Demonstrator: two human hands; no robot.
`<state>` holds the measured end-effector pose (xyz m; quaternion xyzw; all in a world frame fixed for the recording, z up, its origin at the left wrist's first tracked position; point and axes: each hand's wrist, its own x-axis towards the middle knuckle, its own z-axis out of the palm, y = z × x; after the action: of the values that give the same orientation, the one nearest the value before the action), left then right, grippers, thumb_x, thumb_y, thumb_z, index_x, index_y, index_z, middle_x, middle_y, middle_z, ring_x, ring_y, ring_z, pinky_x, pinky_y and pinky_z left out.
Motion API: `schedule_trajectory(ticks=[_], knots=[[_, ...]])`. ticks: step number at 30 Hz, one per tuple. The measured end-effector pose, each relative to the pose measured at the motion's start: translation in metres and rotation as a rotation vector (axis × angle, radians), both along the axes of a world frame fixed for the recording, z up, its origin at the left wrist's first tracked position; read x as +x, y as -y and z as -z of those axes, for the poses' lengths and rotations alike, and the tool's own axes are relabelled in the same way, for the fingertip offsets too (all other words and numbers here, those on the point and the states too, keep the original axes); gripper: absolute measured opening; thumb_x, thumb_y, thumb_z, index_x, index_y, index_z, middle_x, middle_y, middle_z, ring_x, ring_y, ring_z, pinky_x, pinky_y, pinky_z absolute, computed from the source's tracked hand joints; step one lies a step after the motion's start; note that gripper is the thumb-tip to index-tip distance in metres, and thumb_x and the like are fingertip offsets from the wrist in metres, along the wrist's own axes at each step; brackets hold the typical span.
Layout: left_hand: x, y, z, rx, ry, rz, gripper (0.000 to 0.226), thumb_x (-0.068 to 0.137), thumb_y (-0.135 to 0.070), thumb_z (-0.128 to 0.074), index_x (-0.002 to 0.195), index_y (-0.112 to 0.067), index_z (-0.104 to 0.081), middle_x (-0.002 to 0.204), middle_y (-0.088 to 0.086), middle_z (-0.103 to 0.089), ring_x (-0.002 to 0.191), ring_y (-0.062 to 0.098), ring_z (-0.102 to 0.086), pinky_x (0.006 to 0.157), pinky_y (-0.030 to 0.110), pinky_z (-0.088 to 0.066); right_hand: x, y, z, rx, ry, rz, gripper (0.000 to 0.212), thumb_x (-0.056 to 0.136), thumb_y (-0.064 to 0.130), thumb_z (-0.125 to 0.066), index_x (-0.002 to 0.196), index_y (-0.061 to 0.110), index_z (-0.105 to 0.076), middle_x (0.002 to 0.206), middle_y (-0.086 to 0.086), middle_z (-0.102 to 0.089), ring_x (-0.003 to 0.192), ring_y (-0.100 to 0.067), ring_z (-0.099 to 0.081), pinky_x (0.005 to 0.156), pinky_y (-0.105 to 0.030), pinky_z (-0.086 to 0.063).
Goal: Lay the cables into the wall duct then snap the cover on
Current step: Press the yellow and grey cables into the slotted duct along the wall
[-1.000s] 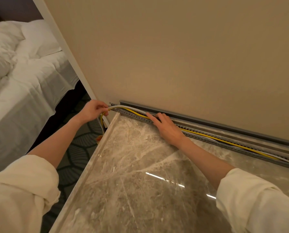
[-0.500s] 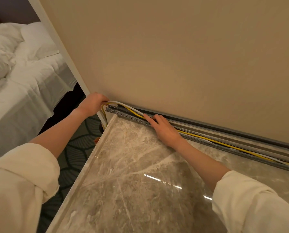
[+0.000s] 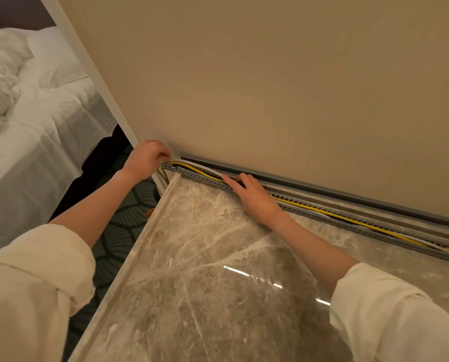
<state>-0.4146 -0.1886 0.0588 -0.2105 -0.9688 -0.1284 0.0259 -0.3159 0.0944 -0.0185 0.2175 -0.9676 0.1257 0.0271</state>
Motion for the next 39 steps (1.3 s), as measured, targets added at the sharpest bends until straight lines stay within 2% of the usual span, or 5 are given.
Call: schedule_trajectory(ticks=[12,17,27,32,39], knots=[[0.029,-0.013,0.012,0.004,-0.083,0.049,0.021,0.082,-0.002,-0.057,0.098,-0.006,-0.069,0.098,0.012,-0.069,0.089,0.028,-0.063,0.075,0.04,-0.054,0.0,0.001,-0.002,-0.019,0.024,0.011,0.082,0.079,-0.011,-0.056,0.146,0.024,-0.023,0.123,-0.01,-0.039,0.109,-0.024,-0.041,0.081,-0.031,-0.044],[0.035,-0.015,0.013,-0.058,-0.05,0.025,0.029,0.079,-0.005,-0.057,0.105,-0.006,-0.069,0.105,0.012,-0.069,0.098,0.028,-0.057,0.078,0.044,-0.053,0.001,0.001,-0.004,-0.031,0.044,0.03,0.079,0.079,-0.013,-0.054,0.144,0.025,-0.029,0.121,-0.009,-0.04,0.106,-0.023,-0.042,0.076,-0.023,-0.032],[0.048,-0.02,0.013,-0.163,0.009,0.019,0.043,0.08,-0.001,-0.052,0.123,-0.004,-0.058,0.122,0.016,-0.063,0.111,0.033,-0.055,0.093,0.043,-0.049,0.01,0.009,-0.017,0.1,-0.056,0.064,0.073,0.082,-0.01,-0.05,0.145,0.023,-0.029,0.124,-0.016,-0.043,0.112,-0.031,-0.041,0.092,-0.037,-0.037],[0.071,-0.023,0.017,-0.094,-0.028,-0.04,0.05,0.082,-0.004,-0.055,0.131,-0.005,-0.05,0.133,0.017,-0.056,0.123,0.033,-0.05,0.106,0.045,-0.041,0.02,0.013,-0.027,0.185,-0.152,0.033,0.08,0.075,-0.013,-0.057,0.144,0.013,-0.026,0.13,-0.021,-0.04,0.119,-0.035,-0.039,0.099,-0.041,-0.036],[0.105,-0.054,0.022,-0.028,-0.019,-0.044,0.05,0.084,-0.008,-0.056,0.133,-0.004,-0.045,0.129,0.02,-0.055,0.12,0.036,-0.049,0.103,0.046,-0.042,0.066,-0.042,-0.029,0.128,-0.145,0.214,0.063,0.083,-0.002,-0.055,0.141,0.006,-0.031,0.128,-0.021,-0.046,0.116,-0.035,-0.045,0.097,-0.042,-0.039]])
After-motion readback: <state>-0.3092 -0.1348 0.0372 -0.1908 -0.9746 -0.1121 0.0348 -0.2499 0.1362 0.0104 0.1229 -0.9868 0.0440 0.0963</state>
